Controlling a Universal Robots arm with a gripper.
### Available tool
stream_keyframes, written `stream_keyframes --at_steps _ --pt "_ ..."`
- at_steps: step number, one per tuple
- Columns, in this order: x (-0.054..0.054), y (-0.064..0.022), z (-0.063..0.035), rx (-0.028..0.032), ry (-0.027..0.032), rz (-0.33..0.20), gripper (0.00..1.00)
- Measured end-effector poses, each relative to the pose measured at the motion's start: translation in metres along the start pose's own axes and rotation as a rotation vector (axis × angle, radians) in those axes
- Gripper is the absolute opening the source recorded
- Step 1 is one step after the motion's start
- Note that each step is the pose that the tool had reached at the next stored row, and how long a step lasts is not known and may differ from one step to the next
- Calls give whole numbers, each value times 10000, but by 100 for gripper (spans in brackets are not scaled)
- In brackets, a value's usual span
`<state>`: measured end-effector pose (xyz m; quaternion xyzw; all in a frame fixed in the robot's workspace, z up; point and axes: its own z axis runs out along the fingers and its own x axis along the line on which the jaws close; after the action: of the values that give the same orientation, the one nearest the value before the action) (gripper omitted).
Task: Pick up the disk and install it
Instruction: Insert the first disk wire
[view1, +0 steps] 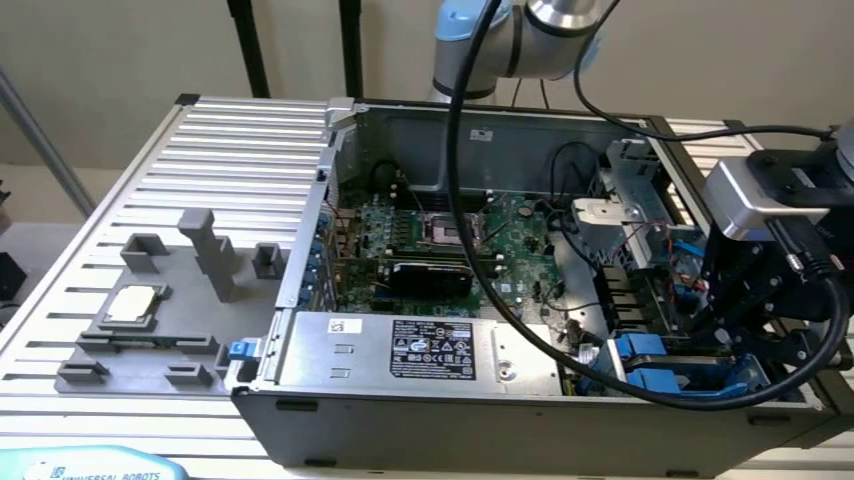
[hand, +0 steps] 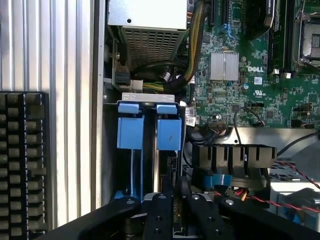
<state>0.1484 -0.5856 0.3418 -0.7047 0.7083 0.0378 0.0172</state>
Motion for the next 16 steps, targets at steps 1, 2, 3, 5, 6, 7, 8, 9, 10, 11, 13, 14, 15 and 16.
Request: stream_keyframes --at_steps 1,2,3,5,6,7,8,9,10,11,13,14,15,16 --pt "-1 0 3 3 6 29 16" --pt "-2 -1 7 5 15 60 16" --pt "-2 -1 9 7 32 93 16" --pt "-2 0 10 13 81 158 16" --pt "-3 -1 12 15 92 187 16" --pt "-3 -1 15 17 96 212 16" --pt "-5 -1 18 18 101 233 16" --pt "-7 -1 20 20 105 251 16" --pt "-9 -1 23 22 109 270 16" --pt "-12 -1 27 23 109 288 16" --pt "-17 -1 36 25 109 315 16" --pt "-20 -1 41 26 108 325 16" --pt "-22 -1 47 26 107 334 16" --pt "-24 -1 52 27 107 341 16"
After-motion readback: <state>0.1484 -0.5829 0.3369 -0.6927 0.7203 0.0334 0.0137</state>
